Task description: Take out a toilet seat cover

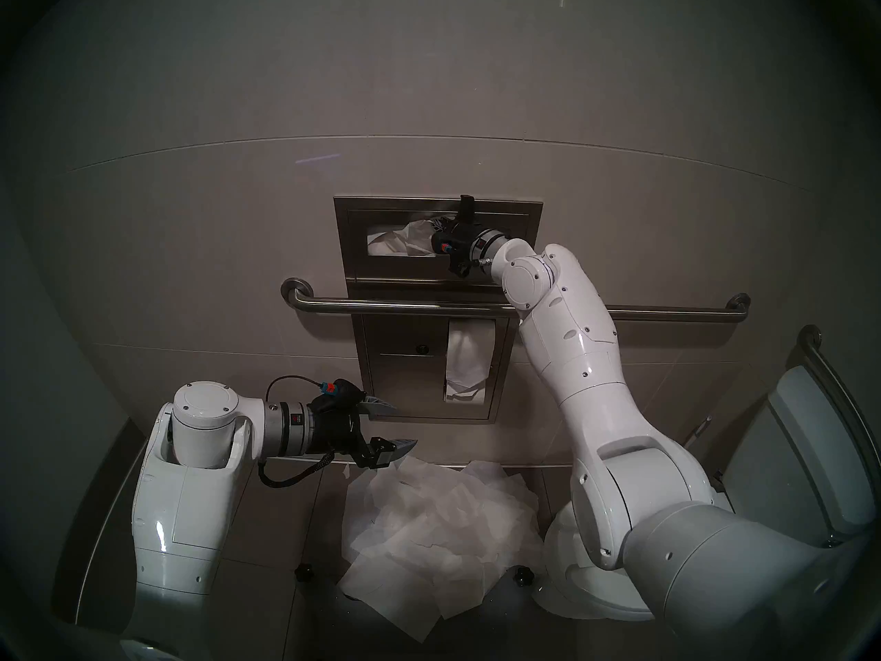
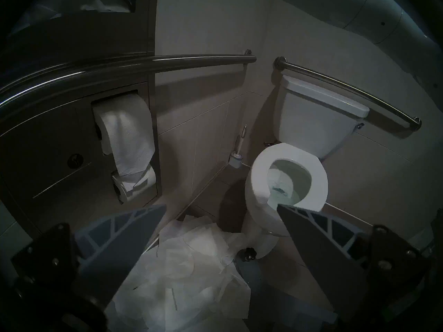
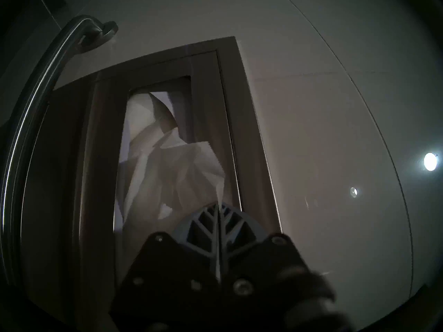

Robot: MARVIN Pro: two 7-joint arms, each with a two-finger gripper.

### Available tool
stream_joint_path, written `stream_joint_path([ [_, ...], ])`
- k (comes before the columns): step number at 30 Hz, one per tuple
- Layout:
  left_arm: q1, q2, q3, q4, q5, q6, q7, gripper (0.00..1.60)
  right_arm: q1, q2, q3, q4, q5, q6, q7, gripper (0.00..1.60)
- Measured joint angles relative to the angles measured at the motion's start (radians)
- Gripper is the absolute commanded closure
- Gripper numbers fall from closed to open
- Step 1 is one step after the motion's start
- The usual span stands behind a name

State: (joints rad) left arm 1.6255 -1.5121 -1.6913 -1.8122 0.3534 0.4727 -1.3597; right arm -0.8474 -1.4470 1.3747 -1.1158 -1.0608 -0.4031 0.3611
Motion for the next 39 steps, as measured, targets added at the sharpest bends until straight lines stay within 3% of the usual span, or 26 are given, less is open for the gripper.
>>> stream_joint_path([
  [6, 0.0, 0.0, 0.0, 0.0, 0.0, 0.001, 0.001, 0.0, -0.023, -0.005, 0.023, -0.026, 0.007, 0.015, -0.014, 1.6],
  [22, 0.0, 0.0, 0.001, -0.001, 0.0, 0.005, 0.004, 0.0, -0.241, -0.044, 0.119, -0.192, 0.075, 0.13, -0.034, 1.6],
  [39, 0.0, 0.0, 0.002, -0.001, 0.0, 0.006, 0.006, 0.0, -0.353, -0.065, 0.18, -0.284, 0.114, 0.182, -0.035, 1.6],
])
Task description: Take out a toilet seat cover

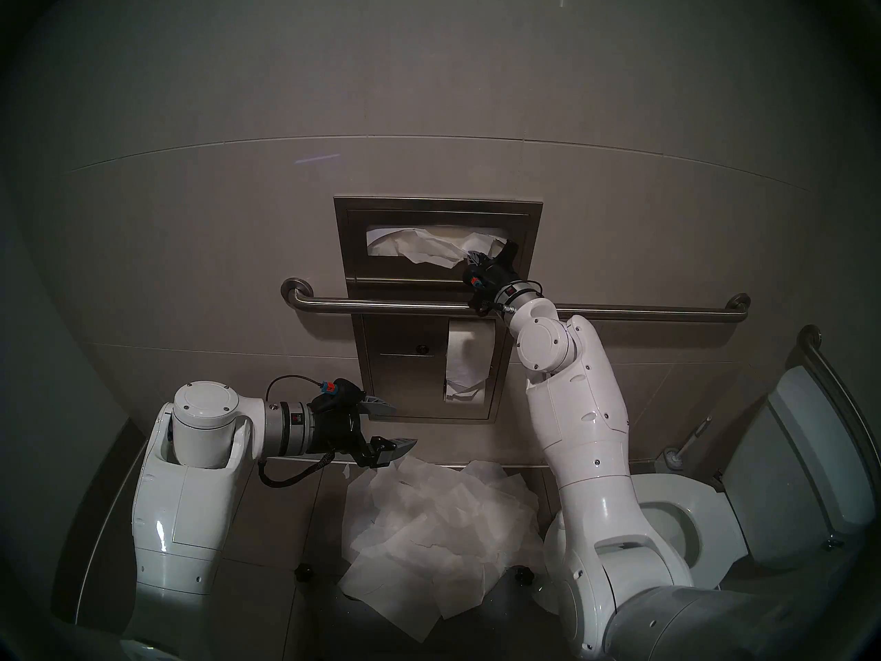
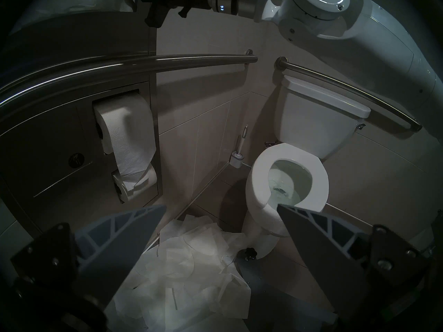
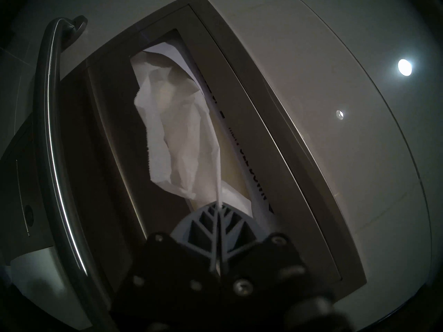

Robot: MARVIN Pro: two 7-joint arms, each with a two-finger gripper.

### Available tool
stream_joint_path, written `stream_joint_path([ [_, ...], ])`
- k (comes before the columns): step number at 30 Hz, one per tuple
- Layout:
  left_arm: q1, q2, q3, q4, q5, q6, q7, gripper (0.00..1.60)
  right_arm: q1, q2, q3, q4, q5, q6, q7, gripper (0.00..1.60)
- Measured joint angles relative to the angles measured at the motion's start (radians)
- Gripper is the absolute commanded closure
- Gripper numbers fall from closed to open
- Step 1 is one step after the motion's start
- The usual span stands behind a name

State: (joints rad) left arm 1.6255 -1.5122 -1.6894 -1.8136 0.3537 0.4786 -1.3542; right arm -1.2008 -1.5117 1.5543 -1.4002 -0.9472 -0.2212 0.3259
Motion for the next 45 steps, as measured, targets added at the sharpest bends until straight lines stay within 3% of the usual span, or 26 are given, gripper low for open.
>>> stream_joint_path([
  [45, 0.0, 0.0, 0.001, -0.001, 0.0, 0.002, 0.002, 0.0, -0.135, -0.048, 0.032, -0.053, 0.041, 0.015, 0.011, 1.6],
])
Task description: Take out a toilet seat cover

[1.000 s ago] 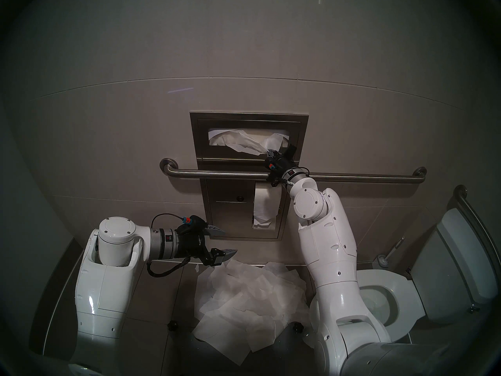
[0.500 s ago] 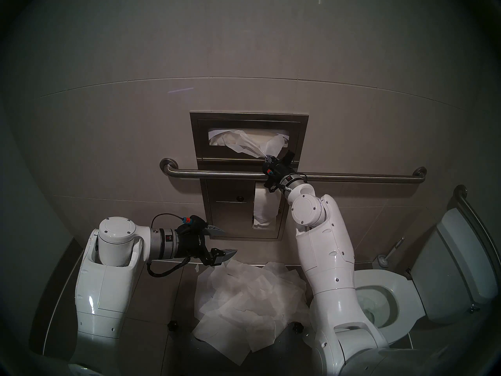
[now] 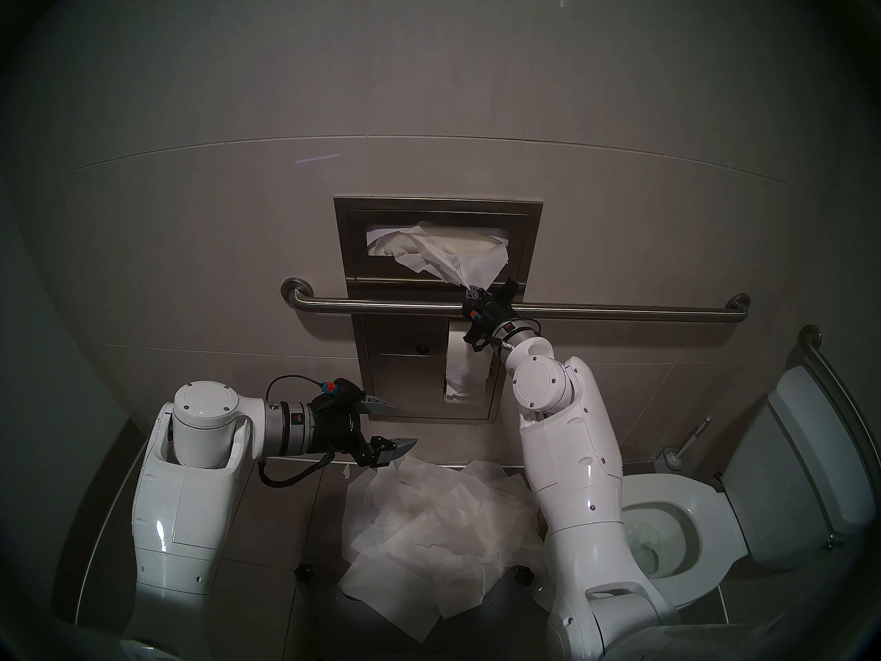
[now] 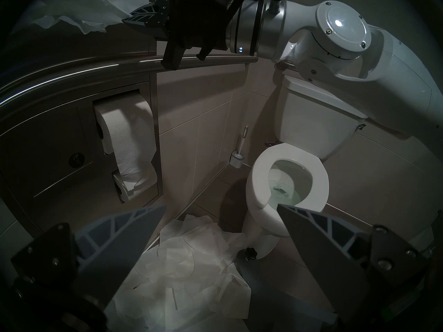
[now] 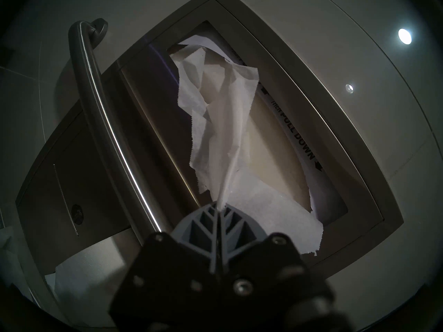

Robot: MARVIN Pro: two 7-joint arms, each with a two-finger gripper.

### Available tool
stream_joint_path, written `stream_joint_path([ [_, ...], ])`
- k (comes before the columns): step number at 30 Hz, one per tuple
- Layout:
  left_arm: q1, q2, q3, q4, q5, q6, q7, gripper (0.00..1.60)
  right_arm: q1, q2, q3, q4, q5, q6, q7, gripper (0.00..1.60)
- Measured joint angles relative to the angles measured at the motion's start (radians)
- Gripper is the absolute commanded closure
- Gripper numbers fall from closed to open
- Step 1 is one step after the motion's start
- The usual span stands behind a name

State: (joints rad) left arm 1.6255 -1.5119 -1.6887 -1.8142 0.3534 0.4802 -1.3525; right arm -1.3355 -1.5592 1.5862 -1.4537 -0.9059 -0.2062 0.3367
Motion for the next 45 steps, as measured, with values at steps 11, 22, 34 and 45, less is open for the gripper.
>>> stream_joint_path([
  [11, 0.0, 0.0, 0.0, 0.0, 0.0, 0.0, 0.0, 0.0, -0.002, -0.004, 0.006, -0.003, 0.003, -0.001, 0.004, 1.6],
  [22, -0.004, 0.013, 0.025, -0.008, 0.027, -0.024, 0.006, 0.0, -0.002, -0.008, 0.01, -0.003, 0.003, -0.003, 0.007, 1.6],
  [34, -0.087, 0.061, 0.067, -0.001, 0.087, -0.103, 0.015, 0.0, -0.003, -0.011, 0.013, -0.003, 0.003, -0.006, 0.01, 1.6],
  [45, -0.173, 0.072, 0.1, 0.035, 0.175, -0.17, 0.147, 0.0, -0.003, -0.015, 0.018, 0.0, 0.003, -0.009, 0.014, 1.6],
])
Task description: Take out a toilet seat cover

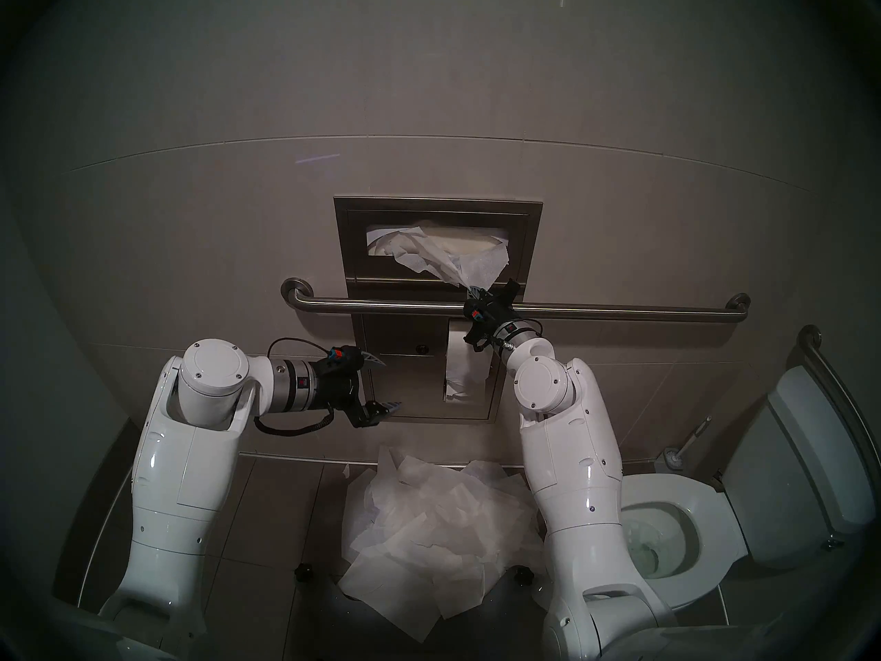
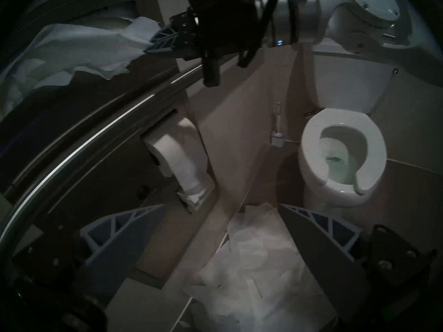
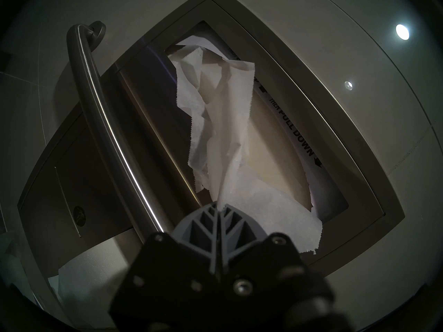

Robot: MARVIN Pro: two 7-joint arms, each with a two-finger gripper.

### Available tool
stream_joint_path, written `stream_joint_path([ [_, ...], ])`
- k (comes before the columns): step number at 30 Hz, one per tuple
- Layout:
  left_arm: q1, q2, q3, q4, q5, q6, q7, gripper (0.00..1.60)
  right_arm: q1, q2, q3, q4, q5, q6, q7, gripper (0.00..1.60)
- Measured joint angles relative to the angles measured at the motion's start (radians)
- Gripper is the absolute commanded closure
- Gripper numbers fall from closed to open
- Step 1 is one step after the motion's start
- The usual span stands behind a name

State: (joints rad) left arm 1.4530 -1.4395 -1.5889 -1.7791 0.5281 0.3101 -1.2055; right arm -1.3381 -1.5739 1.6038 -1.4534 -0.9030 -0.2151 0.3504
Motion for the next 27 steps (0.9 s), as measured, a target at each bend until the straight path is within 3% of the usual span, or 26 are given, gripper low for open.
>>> stream_joint_path([
  [10, -0.074, -0.028, 0.07, 0.051, 0.094, -0.038, 0.108, 0.0, 0.0, -0.003, 0.004, 0.002, 0.0, -0.002, 0.003, 1.6],
  [20, -0.144, -0.091, 0.038, 0.085, 0.123, -0.038, 0.245, 0.0, 0.0, -0.006, 0.007, 0.004, 0.0, -0.005, 0.006, 1.6],
  [27, -0.196, -0.13, 0.025, 0.157, 0.137, -0.038, 0.331, 0.0, 0.0, -0.008, 0.009, 0.004, 0.0, -0.007, 0.007, 1.6],
])
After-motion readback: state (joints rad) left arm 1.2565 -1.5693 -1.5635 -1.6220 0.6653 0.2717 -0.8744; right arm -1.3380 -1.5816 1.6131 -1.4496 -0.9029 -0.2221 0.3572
